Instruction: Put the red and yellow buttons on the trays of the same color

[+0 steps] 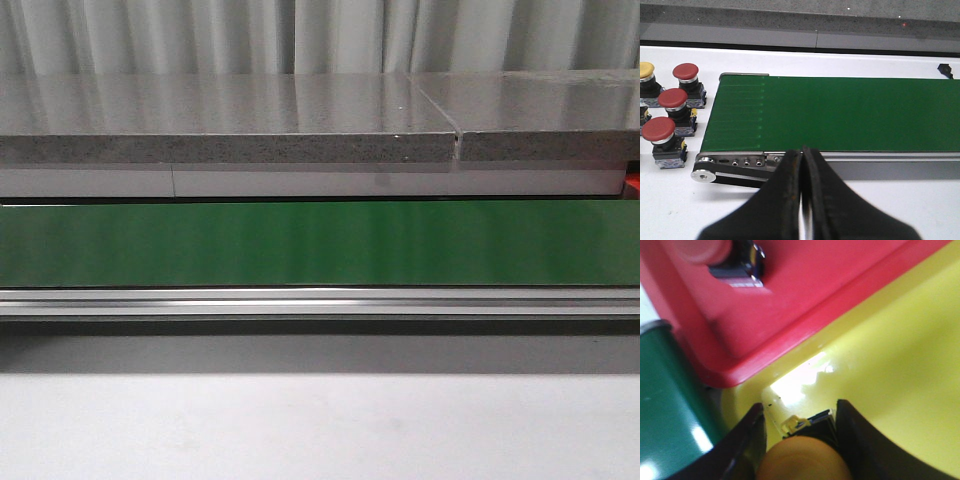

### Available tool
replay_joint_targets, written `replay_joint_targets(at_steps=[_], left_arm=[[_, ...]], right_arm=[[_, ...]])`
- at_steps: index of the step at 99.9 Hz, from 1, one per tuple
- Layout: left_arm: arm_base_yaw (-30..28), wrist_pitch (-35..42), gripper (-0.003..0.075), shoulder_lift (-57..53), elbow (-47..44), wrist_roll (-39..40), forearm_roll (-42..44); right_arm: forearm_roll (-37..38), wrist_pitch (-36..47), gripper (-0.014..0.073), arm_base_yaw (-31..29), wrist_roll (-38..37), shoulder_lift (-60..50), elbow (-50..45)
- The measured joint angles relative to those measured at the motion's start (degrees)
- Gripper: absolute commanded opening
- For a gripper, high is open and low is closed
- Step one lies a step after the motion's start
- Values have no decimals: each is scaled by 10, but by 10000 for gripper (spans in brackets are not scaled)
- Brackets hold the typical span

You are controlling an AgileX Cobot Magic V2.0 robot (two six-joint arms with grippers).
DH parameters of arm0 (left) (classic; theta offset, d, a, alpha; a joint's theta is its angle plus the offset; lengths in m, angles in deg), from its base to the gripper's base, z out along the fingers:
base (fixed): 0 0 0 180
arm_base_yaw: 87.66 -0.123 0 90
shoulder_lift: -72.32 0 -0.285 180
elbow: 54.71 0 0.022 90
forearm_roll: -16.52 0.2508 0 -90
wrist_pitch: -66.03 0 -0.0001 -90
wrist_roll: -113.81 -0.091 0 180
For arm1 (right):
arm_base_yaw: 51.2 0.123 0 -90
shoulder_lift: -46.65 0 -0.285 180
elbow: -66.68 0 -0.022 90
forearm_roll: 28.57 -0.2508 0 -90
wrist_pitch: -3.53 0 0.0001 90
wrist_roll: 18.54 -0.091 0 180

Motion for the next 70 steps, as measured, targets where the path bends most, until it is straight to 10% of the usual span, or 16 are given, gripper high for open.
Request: replay_joint_targets(at_steps=[47,70], left_arm=[[0,0,-19,0,0,0,0],[0,0,-19,0,0,0,0]], right_arm=[[0,24,223,2,-1,38,-17],[2,24,531,2,-1,38,-24]])
